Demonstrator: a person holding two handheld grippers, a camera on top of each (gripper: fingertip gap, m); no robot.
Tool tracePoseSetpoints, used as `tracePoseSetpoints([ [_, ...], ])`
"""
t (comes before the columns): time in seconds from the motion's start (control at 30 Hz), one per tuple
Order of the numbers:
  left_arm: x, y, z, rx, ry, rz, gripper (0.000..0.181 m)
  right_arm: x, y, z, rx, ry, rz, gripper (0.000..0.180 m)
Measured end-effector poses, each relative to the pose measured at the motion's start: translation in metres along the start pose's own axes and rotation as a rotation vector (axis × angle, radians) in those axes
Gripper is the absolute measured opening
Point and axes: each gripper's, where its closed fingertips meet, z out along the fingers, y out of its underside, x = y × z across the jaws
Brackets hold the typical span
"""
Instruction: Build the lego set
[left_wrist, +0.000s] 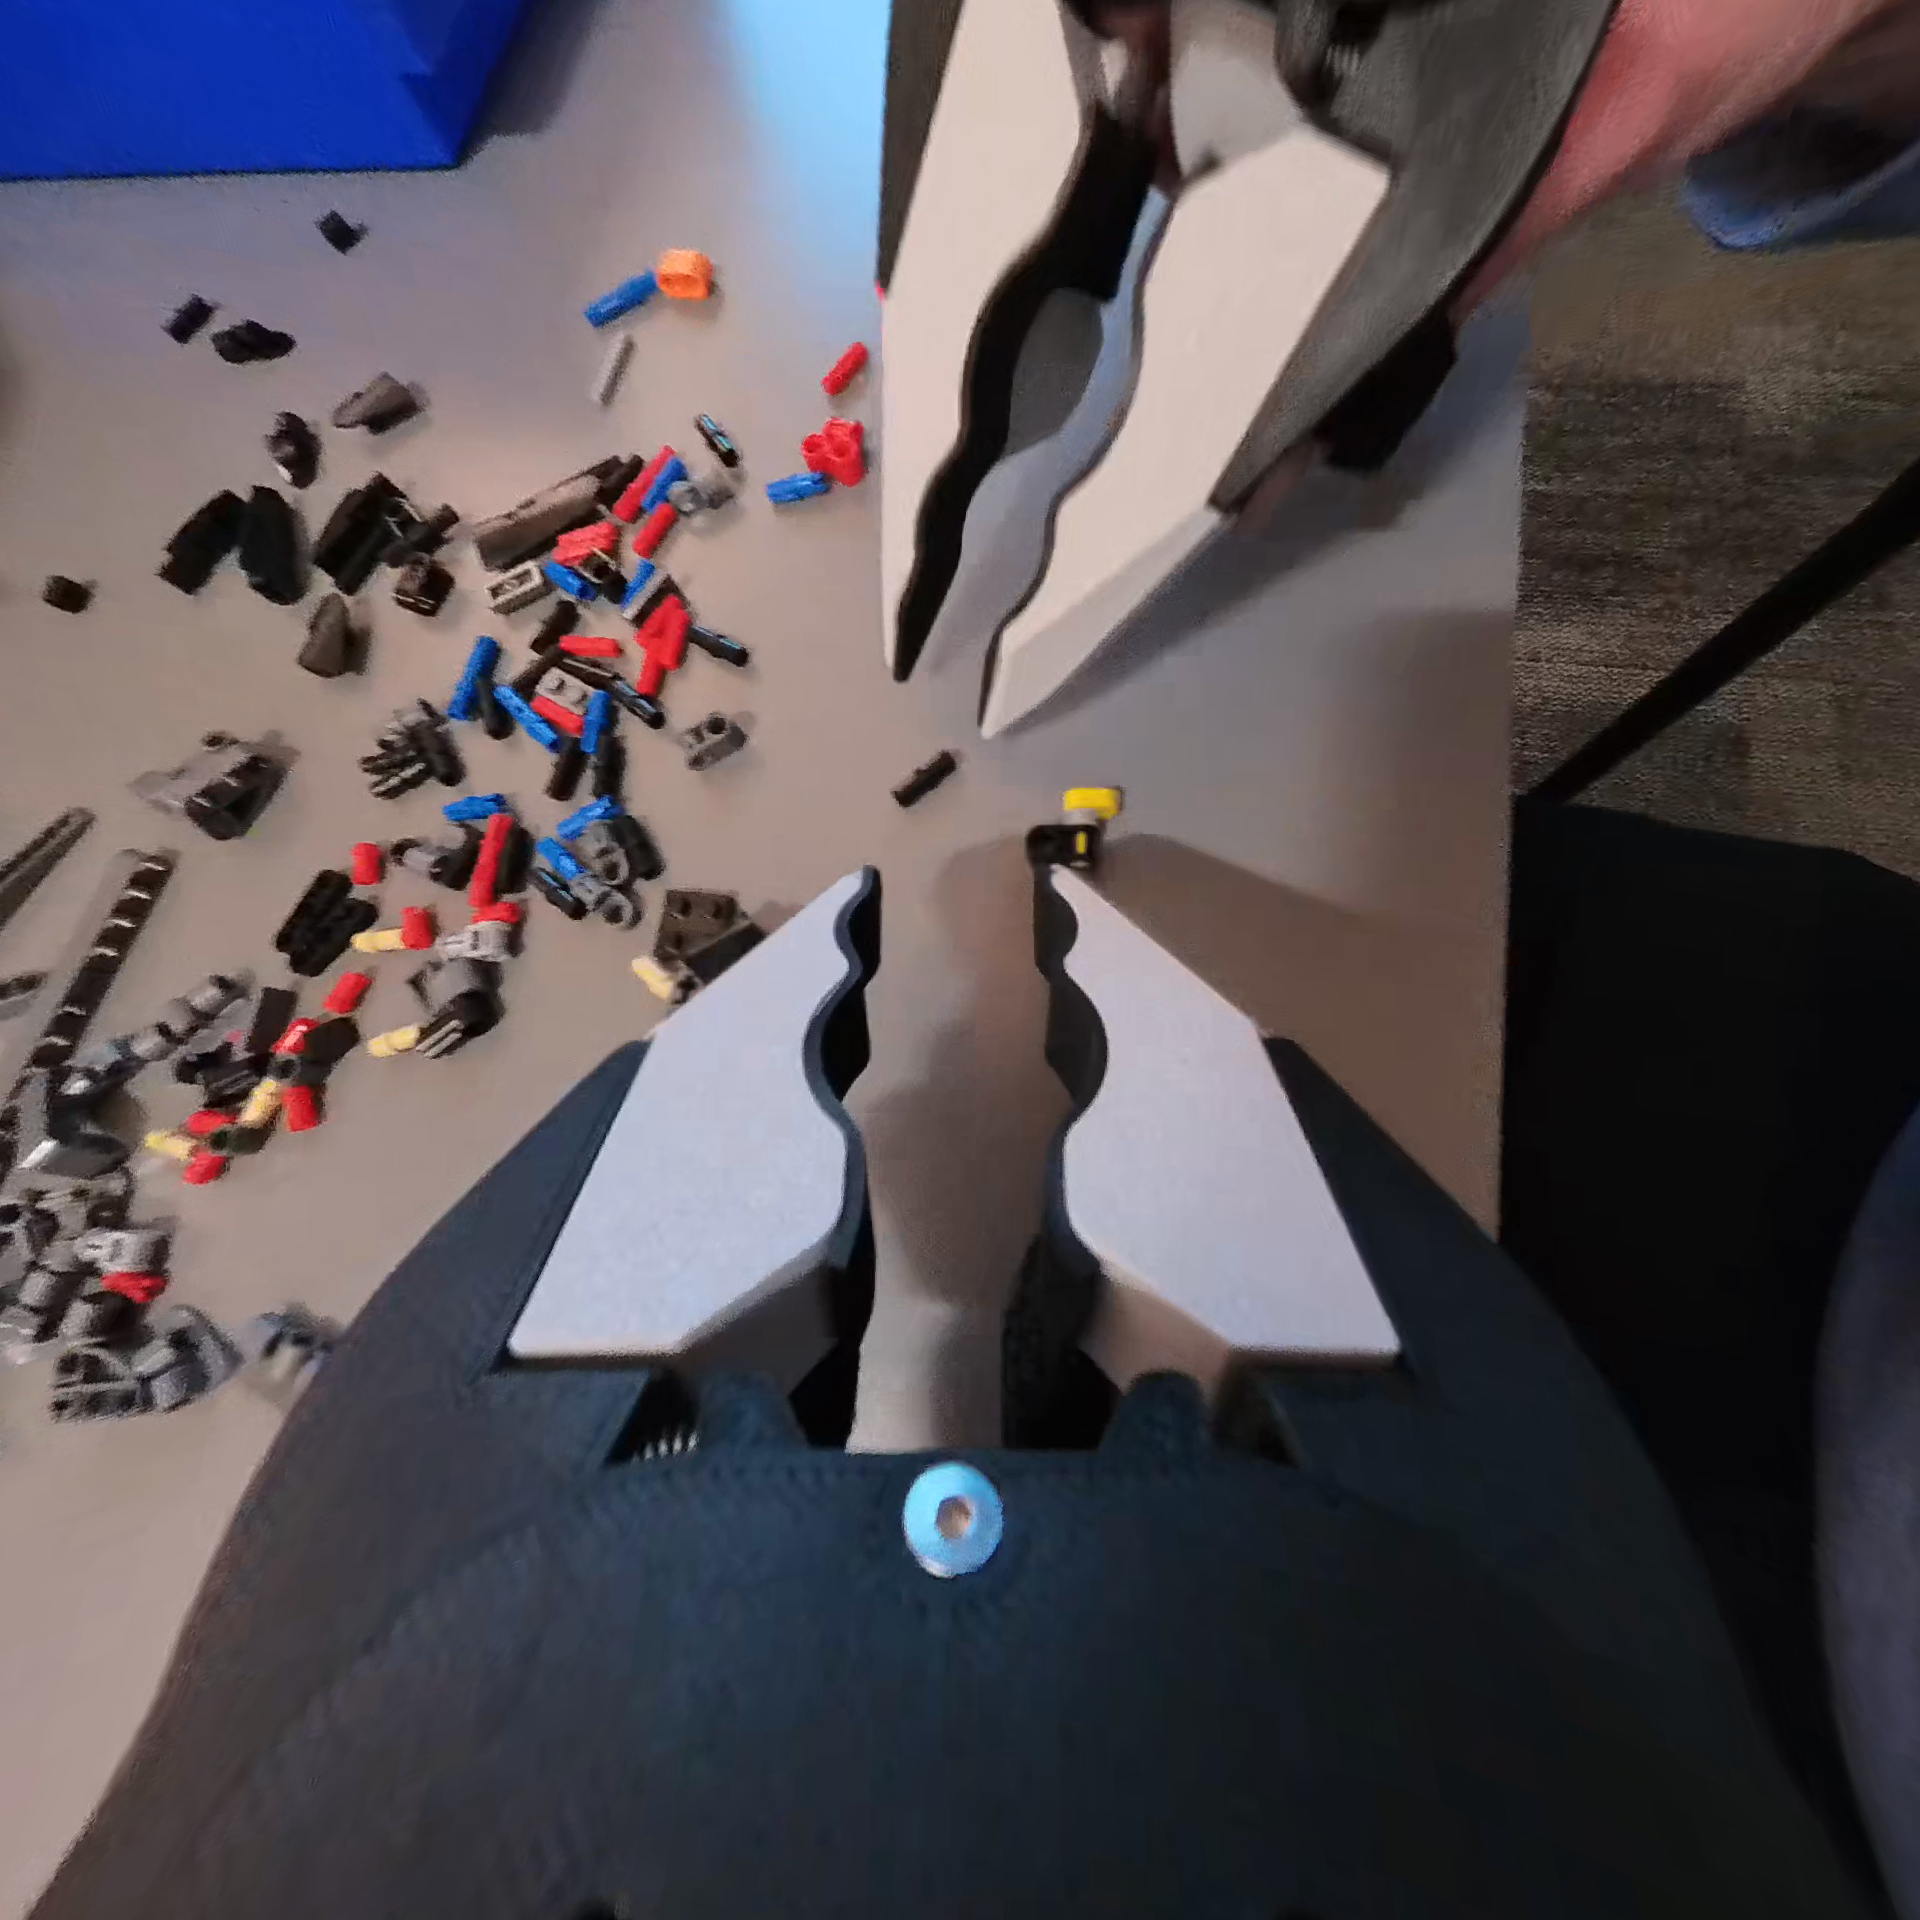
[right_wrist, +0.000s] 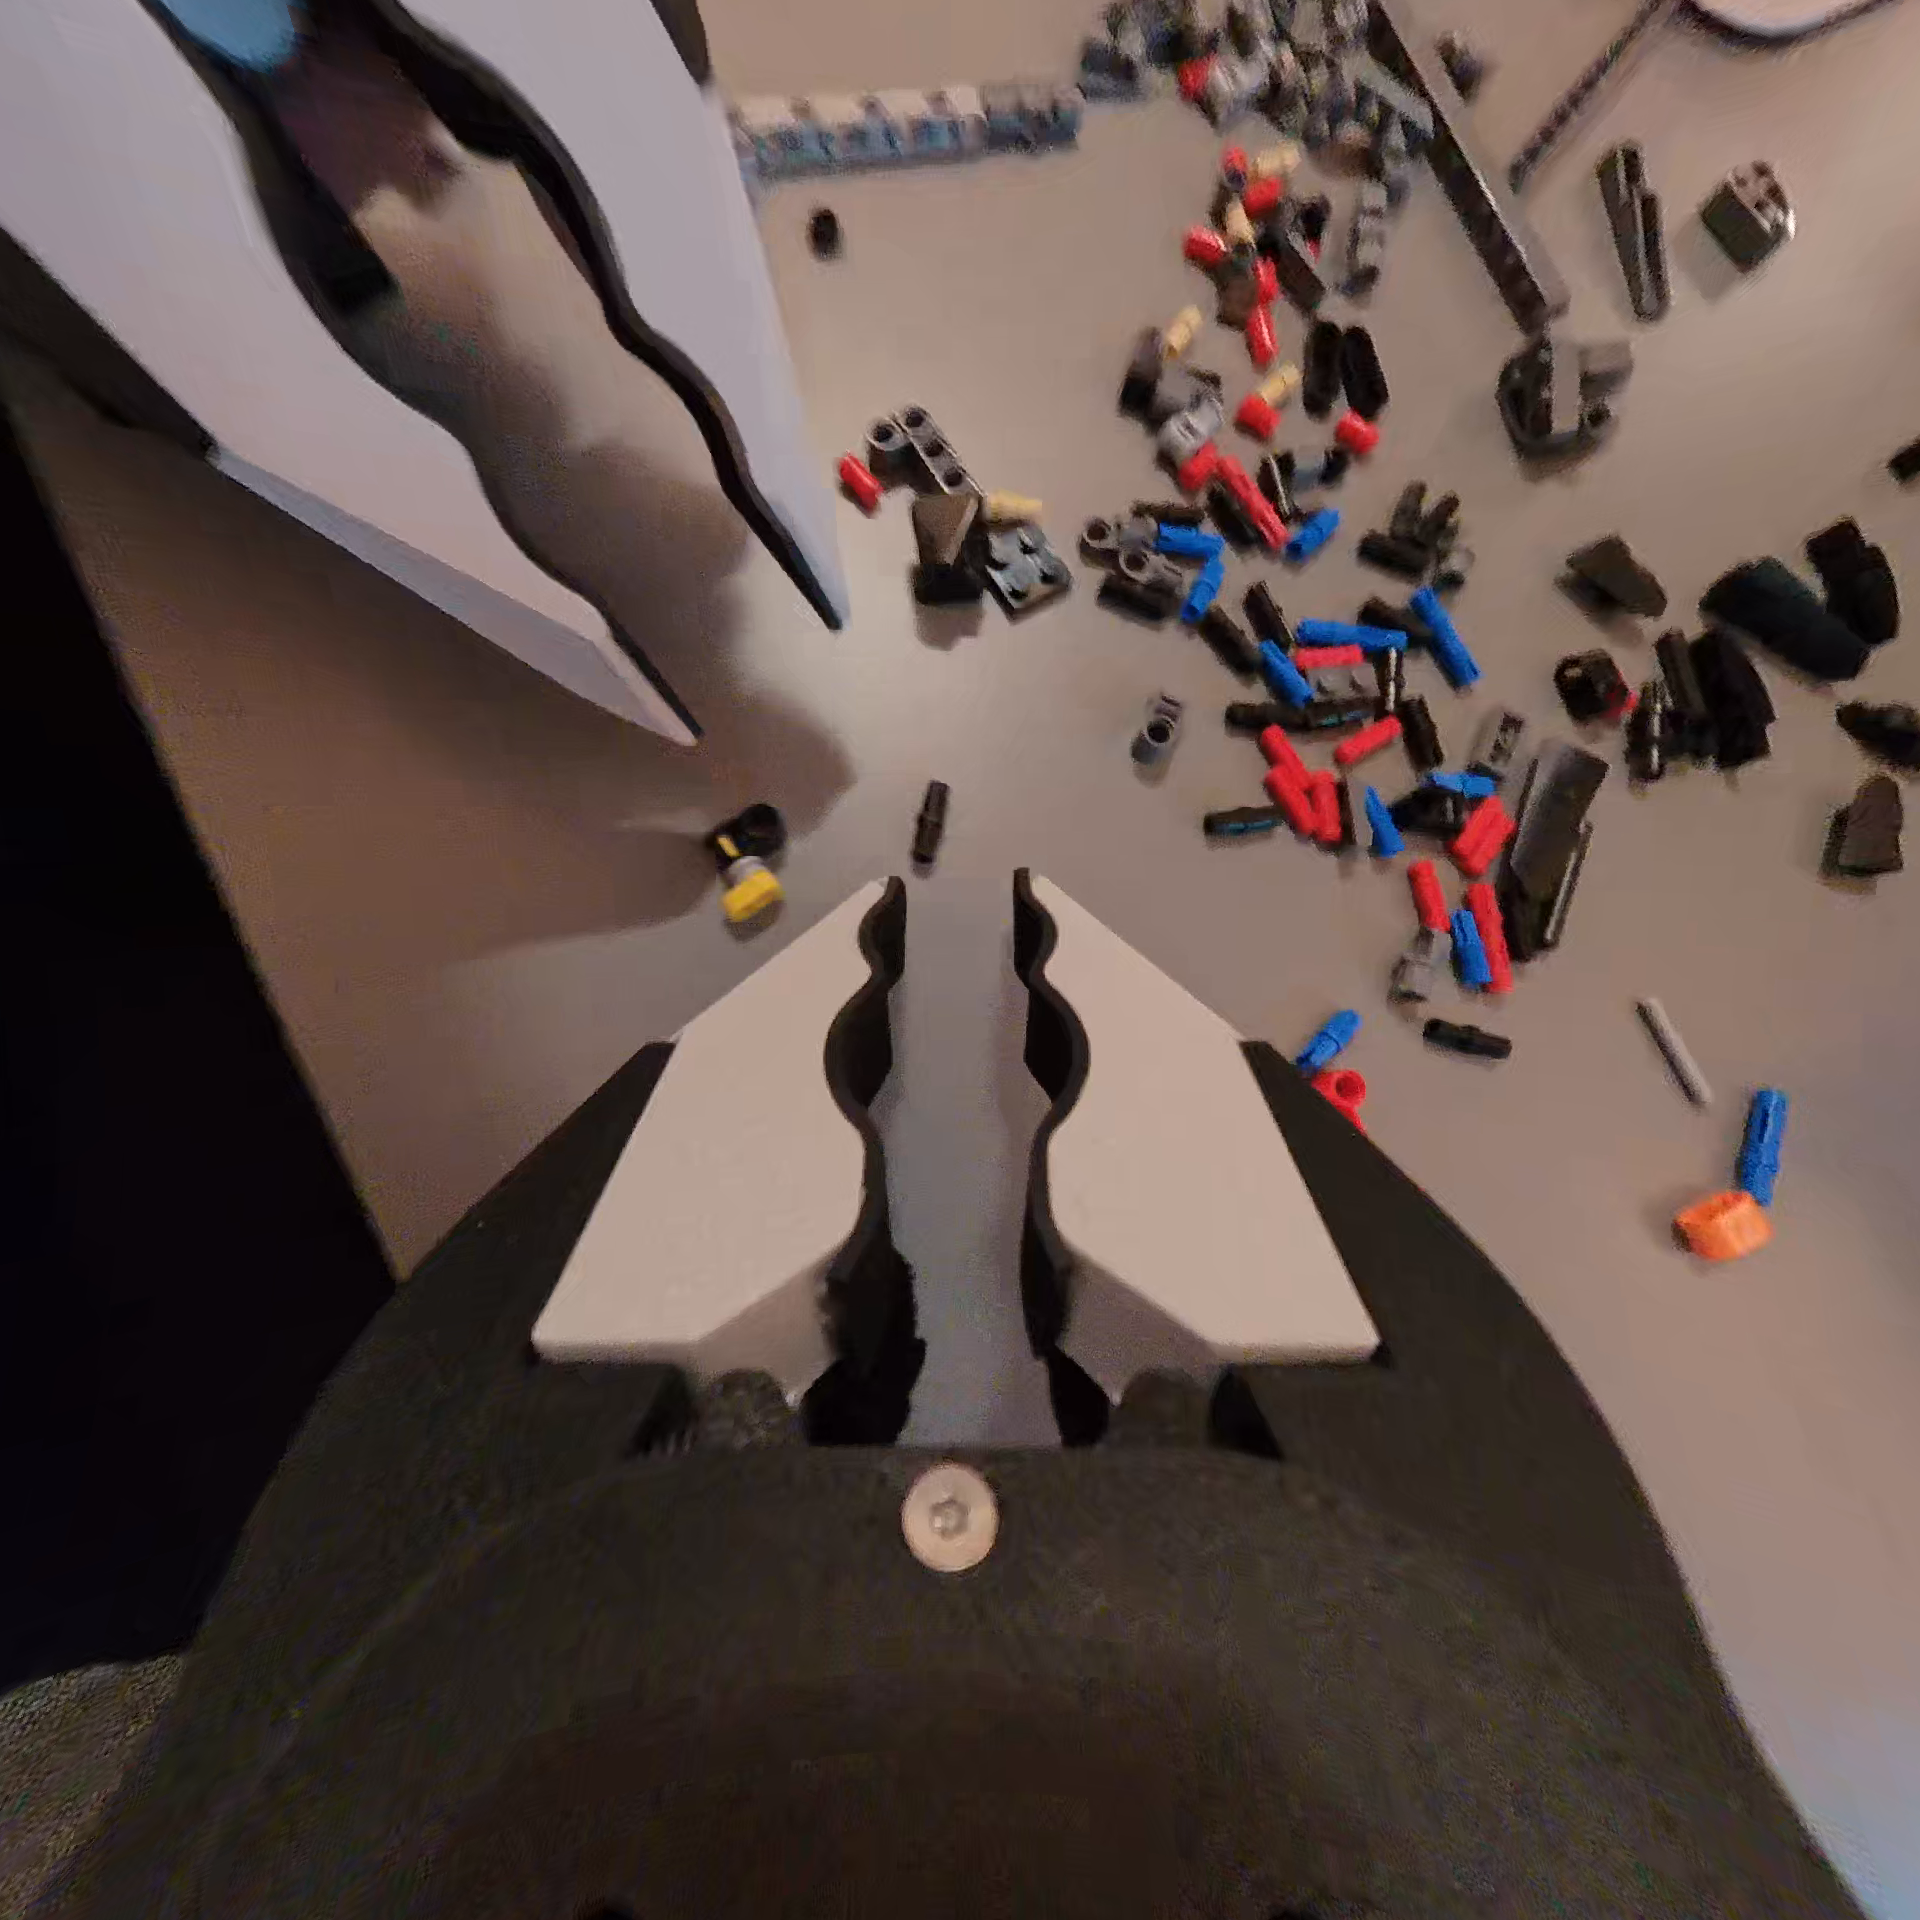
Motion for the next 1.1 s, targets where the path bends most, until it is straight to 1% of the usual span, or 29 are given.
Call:
tracePoseSetpoints([
  [0.03,-0.004,-0.002,0.000,-0.003,-0.016,0.016,0.027,-0.001,0.001,0.004,-0.003,-0.001,0.009,0.018],
  [0.13,-0.009,-0.008,0.001,-0.003,-0.022,0.050,0.025,-0.002,-0.003,0.010,0.014,-0.004,0.047,0.016],
  [0.27,-0.008,-0.010,0.003,-0.005,-0.023,0.079,0.024,-0.006,-0.005,0.013,0.003,-0.015,0.039,0.001],
  [0.4,-0.009,-0.009,0.004,0.001,-0.028,0.094,0.024,-0.004,-0.008,0.013,0.005,-0.026,0.047,0.000],
  [0.53,-0.013,-0.011,0.000,0.022,-0.082,0.176,0.025,-0.006,-0.023,0.001,0.053,-0.109,0.084,0.000],
  [0.67,-0.024,-0.026,-0.015,0.076,-0.192,0.300,0.027,-0.011,-0.046,-0.015,0.047,-0.192,0.070,0.000],
  [0.77,-0.026,-0.040,-0.030,0.112,-0.245,0.391,0.026,-0.007,-0.065,-0.027,0.021,-0.217,0.049,0.000],
  [0.93,-0.035,-0.053,-0.055,0.149,-0.332,0.446,0.017,-0.010,-0.094,-0.041,0.002,-0.279,0.022,0.000],
  [1.03,-0.034,-0.056,-0.066,0.151,-0.348,0.476,0.015,-0.018,-0.108,-0.046,0.012,-0.313,0.018,0.000],
  [1.1,-0.032,-0.057,-0.071,0.161,-0.350,0.498,0.011,-0.022,-0.113,-0.048,0.015,-0.319,0.013,0.000],
])
